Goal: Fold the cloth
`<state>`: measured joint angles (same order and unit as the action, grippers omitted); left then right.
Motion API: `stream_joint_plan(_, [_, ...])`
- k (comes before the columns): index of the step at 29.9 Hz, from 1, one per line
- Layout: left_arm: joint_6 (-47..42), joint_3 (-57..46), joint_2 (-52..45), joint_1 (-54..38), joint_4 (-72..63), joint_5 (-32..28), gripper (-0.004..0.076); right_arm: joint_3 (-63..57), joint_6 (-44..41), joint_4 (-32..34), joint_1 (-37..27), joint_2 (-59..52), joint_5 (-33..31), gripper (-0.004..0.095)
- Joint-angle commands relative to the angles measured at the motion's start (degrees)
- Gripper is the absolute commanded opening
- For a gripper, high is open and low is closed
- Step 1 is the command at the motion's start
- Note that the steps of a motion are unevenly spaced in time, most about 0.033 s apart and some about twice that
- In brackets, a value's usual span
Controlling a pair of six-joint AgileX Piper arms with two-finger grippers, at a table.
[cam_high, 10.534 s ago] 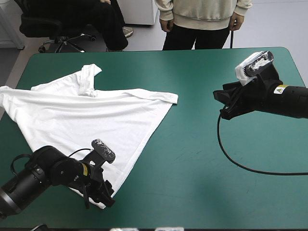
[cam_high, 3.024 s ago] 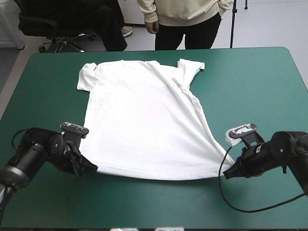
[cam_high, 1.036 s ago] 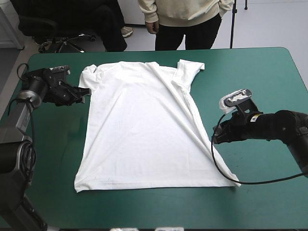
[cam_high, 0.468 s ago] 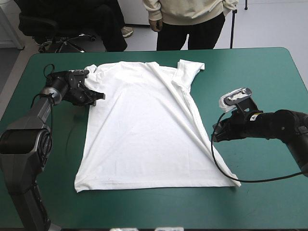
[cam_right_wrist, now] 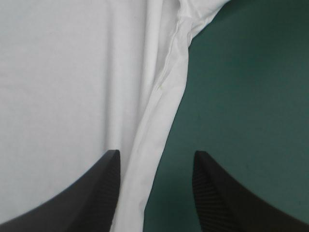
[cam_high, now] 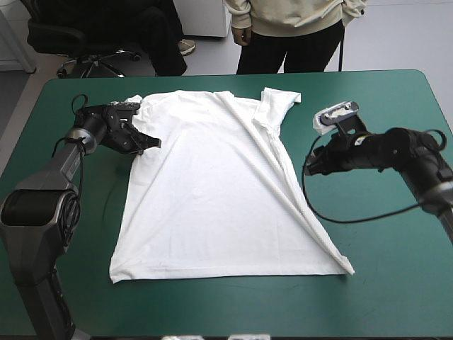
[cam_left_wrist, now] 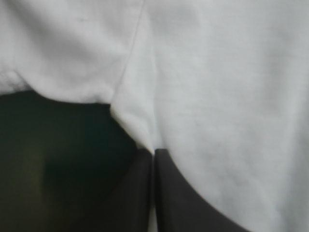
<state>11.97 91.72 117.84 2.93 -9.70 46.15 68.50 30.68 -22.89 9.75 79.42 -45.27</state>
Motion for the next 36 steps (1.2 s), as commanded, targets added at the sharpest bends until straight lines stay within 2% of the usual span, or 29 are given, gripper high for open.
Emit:
stream_joint_plan(1, [-0.1,-0.2,-0.7,0.9,-1.8,3.6,-0.0017,8.5,1.1,-1.4,-0.3,5.8,1.7,0.0491])
stream_joint_plan(6, [0.1,-0.2,-0.7,0.9,-1.8,4.3,-0.0017,18.9,1.1,-1.5,1.0,17.4,-2.2,0.0491])
stream_joint_plan(16, [1.7,-0.2,-0.7,0.9,-1.8,5.4,-0.0017,33.0,-1.3,0.4,5.6,34.1,-2.4,0.0492])
stream_joint_plan(22, [1.8,-0.2,-0.7,0.9,-1.8,6.2,-0.0017,35.6,-5.6,5.8,5.7,39.9,-2.7,0.0490])
stream_joint_plan(26, [1.8,-0.2,-0.7,0.9,-1.8,6.3,-0.0017,35.6,-6.5,6.7,5.7,41.6,-2.9,0.0468])
stream_joint_plan(30, [1.8,-0.2,-0.7,0.9,-1.8,6.5,-0.0017,35.6,-6.5,6.5,5.7,42.0,-3.8,0.0327])
stream_joint_plan(32, [1.8,-0.2,-0.7,0.9,-1.8,6.5,-0.0017,35.6,-6.5,6.5,5.7,41.9,-4.3,0.0198])
stream_joint_plan(34, [1.8,0.1,-0.7,0.9,-1.8,6.6,-0.0017,35.6,-5.6,6.7,5.7,41.8,-4.6,0.0008])
stream_joint_plan(36, [1.6,0.2,-1.4,0.6,-1.8,6.3,-0.0017,35.6,-5.5,6.7,5.7,41.3,-5.0,-0.0008])
